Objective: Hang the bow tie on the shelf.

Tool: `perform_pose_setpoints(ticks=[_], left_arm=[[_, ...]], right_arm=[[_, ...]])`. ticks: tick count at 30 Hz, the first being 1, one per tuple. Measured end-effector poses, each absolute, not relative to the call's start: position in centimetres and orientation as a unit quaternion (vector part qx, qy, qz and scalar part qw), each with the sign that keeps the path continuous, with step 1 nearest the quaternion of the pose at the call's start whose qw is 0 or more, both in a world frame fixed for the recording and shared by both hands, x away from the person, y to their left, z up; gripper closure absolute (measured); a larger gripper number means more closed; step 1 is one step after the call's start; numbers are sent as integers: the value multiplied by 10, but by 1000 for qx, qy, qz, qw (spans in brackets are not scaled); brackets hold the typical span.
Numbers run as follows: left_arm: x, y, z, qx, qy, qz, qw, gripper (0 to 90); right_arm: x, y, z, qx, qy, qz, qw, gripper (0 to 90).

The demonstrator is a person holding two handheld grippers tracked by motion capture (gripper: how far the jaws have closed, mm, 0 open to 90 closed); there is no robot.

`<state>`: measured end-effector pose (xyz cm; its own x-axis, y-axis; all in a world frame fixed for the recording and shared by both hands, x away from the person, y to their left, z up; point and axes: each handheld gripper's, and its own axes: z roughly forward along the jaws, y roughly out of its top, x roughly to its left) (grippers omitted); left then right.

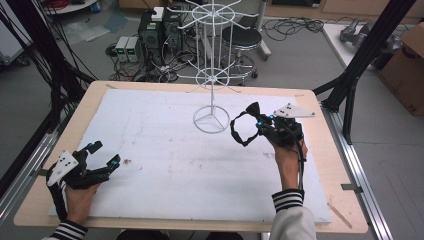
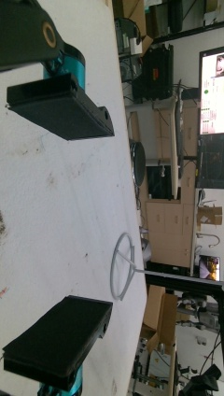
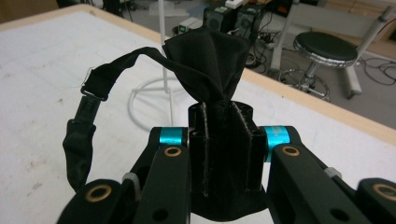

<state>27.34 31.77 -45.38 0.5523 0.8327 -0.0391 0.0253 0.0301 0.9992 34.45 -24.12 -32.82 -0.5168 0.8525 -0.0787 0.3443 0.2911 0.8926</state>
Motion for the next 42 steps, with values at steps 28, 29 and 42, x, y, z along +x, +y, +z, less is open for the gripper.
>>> perform_pose_setpoints(ticks=[28,29,42], left_arm=[[274,318,-454,618,348,320,628,143],[274,318,-454,618,349,319,628,143],[274,318,-454,619,350,319,626,144]], right_arm=[[364,-224,-303,399,704,482,337,774],[365,-224,-304,402,701,483,338,775],[386,-215,-301,414,685,491,345,774]])
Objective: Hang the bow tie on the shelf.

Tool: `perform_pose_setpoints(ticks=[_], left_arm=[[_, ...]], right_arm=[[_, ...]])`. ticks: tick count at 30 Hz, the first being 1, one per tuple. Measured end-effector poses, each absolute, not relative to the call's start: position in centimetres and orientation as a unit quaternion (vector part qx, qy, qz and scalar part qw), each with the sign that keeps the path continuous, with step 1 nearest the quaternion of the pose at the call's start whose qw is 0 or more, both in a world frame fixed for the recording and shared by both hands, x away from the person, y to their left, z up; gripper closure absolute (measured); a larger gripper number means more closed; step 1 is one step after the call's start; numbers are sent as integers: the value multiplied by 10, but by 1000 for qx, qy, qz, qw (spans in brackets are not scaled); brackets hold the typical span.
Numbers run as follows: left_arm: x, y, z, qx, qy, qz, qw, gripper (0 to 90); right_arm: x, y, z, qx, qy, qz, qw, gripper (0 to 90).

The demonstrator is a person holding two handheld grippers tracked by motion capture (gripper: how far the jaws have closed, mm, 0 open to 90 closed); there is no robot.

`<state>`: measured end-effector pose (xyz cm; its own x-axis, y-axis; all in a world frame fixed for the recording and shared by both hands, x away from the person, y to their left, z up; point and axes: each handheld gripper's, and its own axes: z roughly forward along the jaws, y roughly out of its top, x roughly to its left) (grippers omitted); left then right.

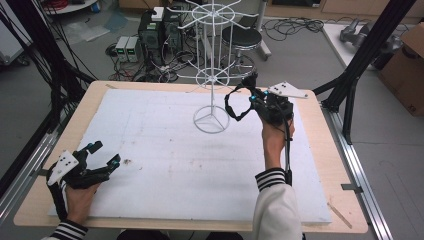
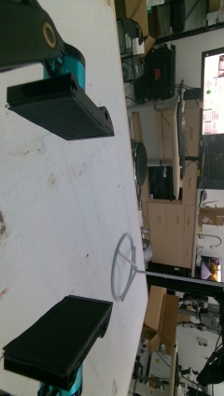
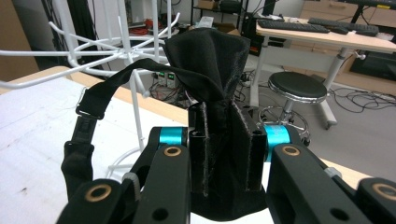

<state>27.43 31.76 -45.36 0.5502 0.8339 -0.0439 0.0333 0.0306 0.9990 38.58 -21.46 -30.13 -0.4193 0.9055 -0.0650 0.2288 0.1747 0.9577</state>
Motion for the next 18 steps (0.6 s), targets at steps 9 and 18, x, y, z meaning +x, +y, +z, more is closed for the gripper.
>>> perform_pose_setpoints(ticks=[9,18], left_arm=[[274,318,-454,619,351,319,626,144],[274,318,-454,619,352,319,626,143]], right_arm=[[399,-208,-311,421,680,493,343,774],[407,-201,-319,424,686,485,338,773]])
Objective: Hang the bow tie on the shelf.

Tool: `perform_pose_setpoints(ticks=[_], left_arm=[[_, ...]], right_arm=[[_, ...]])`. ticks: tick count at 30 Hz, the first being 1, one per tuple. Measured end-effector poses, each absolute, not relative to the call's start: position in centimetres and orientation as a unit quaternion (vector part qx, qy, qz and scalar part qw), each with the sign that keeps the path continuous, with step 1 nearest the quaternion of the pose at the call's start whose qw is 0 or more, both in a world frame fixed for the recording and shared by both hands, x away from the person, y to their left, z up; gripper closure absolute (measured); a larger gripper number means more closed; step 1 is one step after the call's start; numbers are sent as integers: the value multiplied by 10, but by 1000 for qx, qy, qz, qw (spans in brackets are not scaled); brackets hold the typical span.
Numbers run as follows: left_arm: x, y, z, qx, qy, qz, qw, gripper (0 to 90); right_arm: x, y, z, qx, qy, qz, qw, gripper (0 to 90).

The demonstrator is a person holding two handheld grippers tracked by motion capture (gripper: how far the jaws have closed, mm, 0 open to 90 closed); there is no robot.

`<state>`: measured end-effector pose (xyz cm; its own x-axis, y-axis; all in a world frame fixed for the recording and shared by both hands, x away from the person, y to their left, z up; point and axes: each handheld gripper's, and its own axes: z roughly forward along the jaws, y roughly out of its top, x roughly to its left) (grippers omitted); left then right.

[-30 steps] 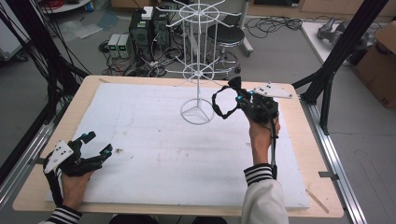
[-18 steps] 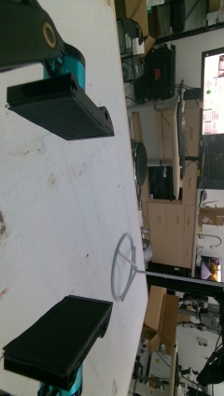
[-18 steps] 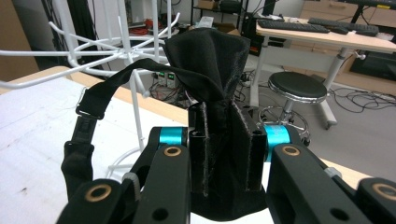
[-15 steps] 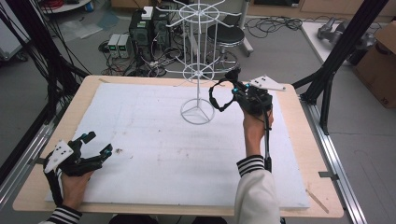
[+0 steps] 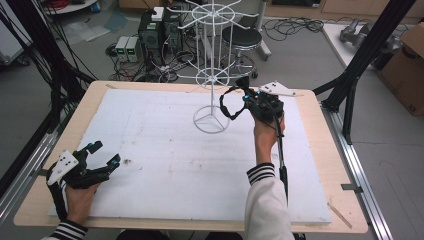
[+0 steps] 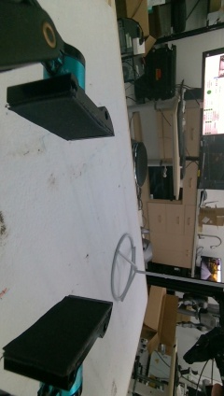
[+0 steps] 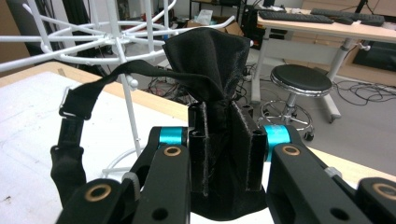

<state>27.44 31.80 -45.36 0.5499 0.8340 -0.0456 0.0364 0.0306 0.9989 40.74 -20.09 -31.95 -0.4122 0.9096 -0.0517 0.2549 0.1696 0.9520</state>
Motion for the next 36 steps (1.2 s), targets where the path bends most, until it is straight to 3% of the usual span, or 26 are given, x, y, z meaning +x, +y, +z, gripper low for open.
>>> perform_pose_setpoints(ticks=[18,20,23,26,28,30,36], left_arm=[[274,318,-454,620,350,319,625,144],[274,318,-454,620,350,319,626,143],[274,318,-454,620,350,319,626,144],[274,318,-454,620,350,319,626,143],[274,318,-454,620,350,319,626,143],[274,318,-454,619,350,318,627,143],[274,318,-454,618,350,319,627,143]], right_arm=[[413,-191,-339,420,714,459,322,732],[412,-191,-341,423,715,454,322,607],[410,-192,-342,422,720,445,325,517],[403,-192,-343,430,722,434,324,274],[396,-193,-344,427,720,429,339,178],[385,-194,-344,428,715,431,347,119],[340,-211,-355,403,694,475,362,89]])
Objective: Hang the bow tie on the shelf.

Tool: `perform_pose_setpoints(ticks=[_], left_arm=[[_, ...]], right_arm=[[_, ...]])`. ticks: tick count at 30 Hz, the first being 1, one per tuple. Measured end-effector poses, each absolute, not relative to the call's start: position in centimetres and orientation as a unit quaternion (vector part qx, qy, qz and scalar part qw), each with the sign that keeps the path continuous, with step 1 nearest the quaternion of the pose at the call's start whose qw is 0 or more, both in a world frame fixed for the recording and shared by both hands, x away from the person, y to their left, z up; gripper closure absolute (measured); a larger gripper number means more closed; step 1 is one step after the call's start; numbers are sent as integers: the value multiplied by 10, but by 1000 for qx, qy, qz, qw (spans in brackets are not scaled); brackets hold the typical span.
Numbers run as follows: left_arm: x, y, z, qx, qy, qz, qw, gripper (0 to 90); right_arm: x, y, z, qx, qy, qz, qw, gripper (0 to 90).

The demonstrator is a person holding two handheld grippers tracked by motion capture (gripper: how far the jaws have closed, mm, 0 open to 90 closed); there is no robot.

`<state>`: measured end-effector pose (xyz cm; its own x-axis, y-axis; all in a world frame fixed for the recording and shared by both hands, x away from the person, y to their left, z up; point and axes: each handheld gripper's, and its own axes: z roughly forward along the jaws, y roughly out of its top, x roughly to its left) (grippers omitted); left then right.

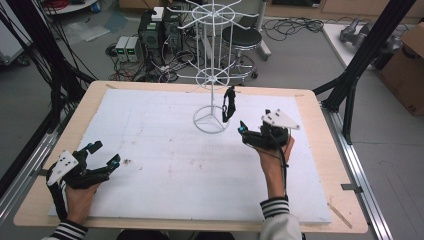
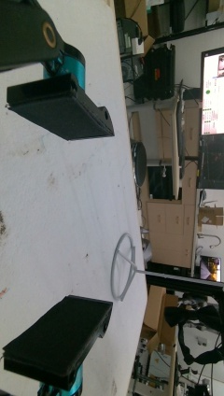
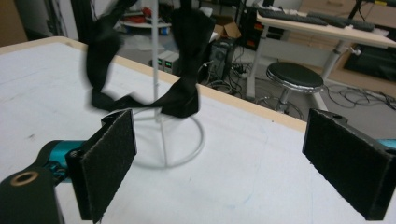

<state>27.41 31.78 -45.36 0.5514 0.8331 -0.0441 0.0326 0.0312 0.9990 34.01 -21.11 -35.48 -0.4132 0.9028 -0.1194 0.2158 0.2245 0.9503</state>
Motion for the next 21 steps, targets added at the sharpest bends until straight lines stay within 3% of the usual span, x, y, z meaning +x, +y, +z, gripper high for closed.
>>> perform_pose_setpoints(ticks=[12,21], left_arm=[[274,317,-454,621,347,322,625,143],[273,317,-454,622,345,324,624,143]], right_arm=[[278,-248,-438,404,661,513,370,89],[272,-253,-450,411,645,520,380,90]])
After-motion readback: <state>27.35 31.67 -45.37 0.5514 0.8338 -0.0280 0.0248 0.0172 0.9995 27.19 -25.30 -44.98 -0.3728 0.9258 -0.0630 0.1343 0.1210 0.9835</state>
